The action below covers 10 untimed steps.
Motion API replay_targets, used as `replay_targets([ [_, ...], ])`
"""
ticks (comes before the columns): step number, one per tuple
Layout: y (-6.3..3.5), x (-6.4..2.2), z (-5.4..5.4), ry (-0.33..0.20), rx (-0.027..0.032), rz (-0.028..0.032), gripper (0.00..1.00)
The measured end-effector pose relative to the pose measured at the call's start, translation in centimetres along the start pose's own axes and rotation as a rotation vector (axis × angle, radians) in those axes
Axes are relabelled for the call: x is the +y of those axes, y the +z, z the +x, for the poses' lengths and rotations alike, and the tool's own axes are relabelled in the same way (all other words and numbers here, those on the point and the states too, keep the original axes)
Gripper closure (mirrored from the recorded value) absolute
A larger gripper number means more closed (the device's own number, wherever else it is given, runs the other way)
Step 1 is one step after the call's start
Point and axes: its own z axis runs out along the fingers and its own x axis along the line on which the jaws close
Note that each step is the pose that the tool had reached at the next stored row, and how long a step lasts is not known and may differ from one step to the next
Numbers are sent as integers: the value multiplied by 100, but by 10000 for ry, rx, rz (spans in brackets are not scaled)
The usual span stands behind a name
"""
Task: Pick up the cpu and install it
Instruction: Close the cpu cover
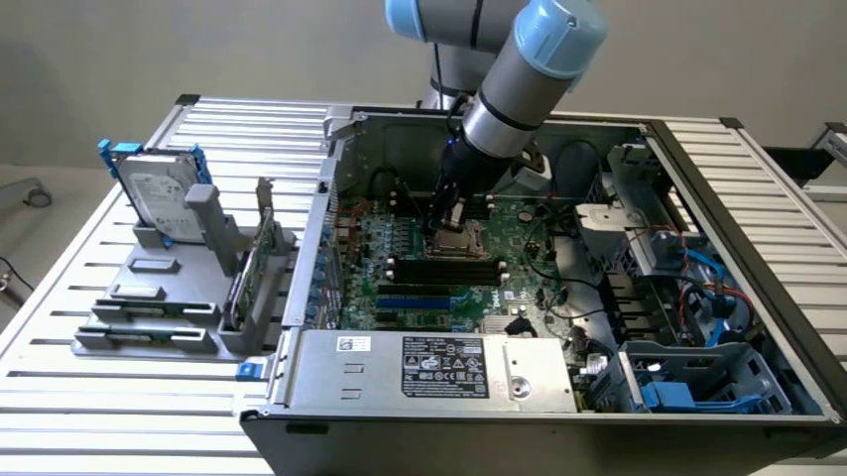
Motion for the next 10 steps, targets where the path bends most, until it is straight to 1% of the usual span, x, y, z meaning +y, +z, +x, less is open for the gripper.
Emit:
replay_targets([
  [4,20,7,0,35,-1,3,89],
  [7,17,3,4,58,29,21,89],
  [8,7,-2,7,68,47,37,89],
  [10,-22,-22,5,96,43,83,89],
])
